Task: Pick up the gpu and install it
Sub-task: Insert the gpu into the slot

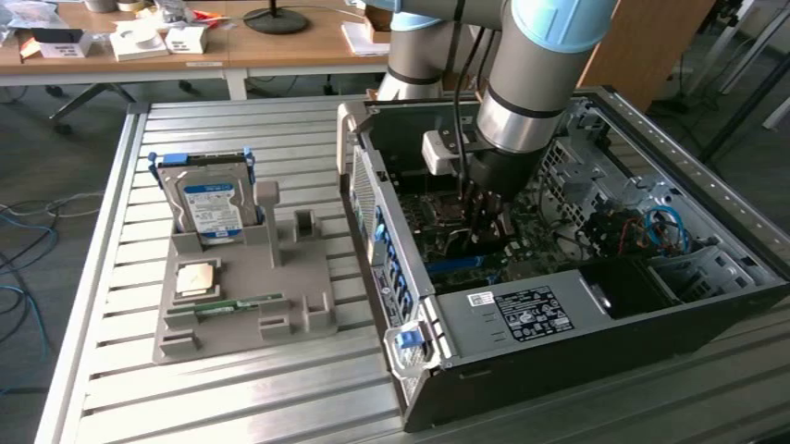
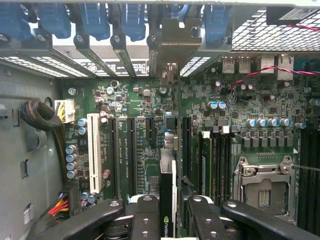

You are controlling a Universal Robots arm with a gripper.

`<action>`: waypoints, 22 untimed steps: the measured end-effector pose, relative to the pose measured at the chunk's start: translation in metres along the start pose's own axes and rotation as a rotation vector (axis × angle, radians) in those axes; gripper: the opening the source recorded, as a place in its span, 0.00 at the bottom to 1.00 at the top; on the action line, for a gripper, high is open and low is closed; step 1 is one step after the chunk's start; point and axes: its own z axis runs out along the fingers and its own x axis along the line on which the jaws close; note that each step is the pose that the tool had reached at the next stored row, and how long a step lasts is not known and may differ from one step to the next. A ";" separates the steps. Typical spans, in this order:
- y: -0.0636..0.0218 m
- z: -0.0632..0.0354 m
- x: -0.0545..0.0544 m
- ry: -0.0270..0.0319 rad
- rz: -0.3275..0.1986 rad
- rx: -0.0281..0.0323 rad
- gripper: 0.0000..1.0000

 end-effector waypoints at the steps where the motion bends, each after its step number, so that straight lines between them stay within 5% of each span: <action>1: 0.0000 0.0006 0.000 -0.0003 0.000 0.0001 0.26; 22: 0.0003 0.0050 0.000 0.0000 0.000 0.0000 0.26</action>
